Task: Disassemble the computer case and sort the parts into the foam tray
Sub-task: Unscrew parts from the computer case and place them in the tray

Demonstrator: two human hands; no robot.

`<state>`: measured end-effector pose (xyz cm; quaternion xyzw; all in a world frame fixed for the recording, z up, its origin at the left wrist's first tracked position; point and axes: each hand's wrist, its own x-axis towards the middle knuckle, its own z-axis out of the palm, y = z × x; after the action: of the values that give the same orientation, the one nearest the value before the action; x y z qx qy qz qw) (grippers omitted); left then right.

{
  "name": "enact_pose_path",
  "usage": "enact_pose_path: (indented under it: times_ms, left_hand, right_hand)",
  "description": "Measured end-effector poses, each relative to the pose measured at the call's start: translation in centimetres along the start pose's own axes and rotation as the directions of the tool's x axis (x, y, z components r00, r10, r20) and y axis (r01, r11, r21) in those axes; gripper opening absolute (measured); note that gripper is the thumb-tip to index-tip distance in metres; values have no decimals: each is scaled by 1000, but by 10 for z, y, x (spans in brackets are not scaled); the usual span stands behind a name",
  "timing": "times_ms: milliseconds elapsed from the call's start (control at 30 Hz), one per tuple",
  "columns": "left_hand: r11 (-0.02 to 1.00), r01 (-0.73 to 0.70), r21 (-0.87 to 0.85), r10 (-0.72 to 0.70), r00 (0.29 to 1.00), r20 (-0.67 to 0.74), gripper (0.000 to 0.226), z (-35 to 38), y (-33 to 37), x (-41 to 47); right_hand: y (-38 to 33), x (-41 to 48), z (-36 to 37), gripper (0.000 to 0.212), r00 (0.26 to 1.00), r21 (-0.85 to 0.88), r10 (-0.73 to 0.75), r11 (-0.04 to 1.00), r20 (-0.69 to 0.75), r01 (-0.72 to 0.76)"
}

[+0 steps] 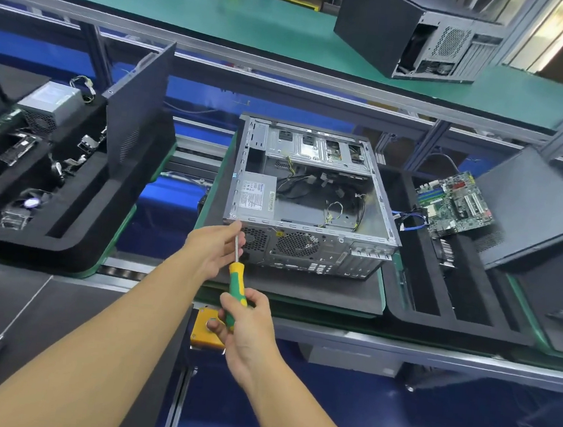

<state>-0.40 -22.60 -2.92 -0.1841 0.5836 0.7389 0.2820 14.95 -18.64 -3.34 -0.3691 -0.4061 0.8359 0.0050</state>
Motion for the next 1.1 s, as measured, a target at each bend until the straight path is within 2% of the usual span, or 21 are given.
enact_pose_path:
  times_ms: [233,433,667,867,933,1033,1100]
  left_hand:
    - [1000,-4,-10,5,999,40,9,2,3,-5]
    - [999,-1,-52,3,999,41,15,5,4,-9]
    - [998,-45,-50,48,997,53,21,1,-5,-3]
    - [992,4,-125,5,997,74,8,0,-10,-1]
    - [989,-6,-151,13,999,52,6,-4,-13,-1]
    - [993,-24,-117,25,1000,8,15,-10,-21,0]
    - [1000,-5,-30,7,998,62,22,-3,-27,-2]
  right_hand:
    - [6,-3,-15,24,997,-187,-65,980,50,74]
    - [10,1,-14,26,997,-193,-42,980,70,55]
    - [12,0,-18,24,998,-144,-32,989,54,39]
    - [12,0,-24,21,998,-131,-28,991,59,35]
    - [10,-4,-28,20,994,-79,-44,996,95,52]
    - [-4,-5,-33,23,982,67,-107,993,159,97]
    - [-23,1,-36,26,973,146,-159,980,166,135]
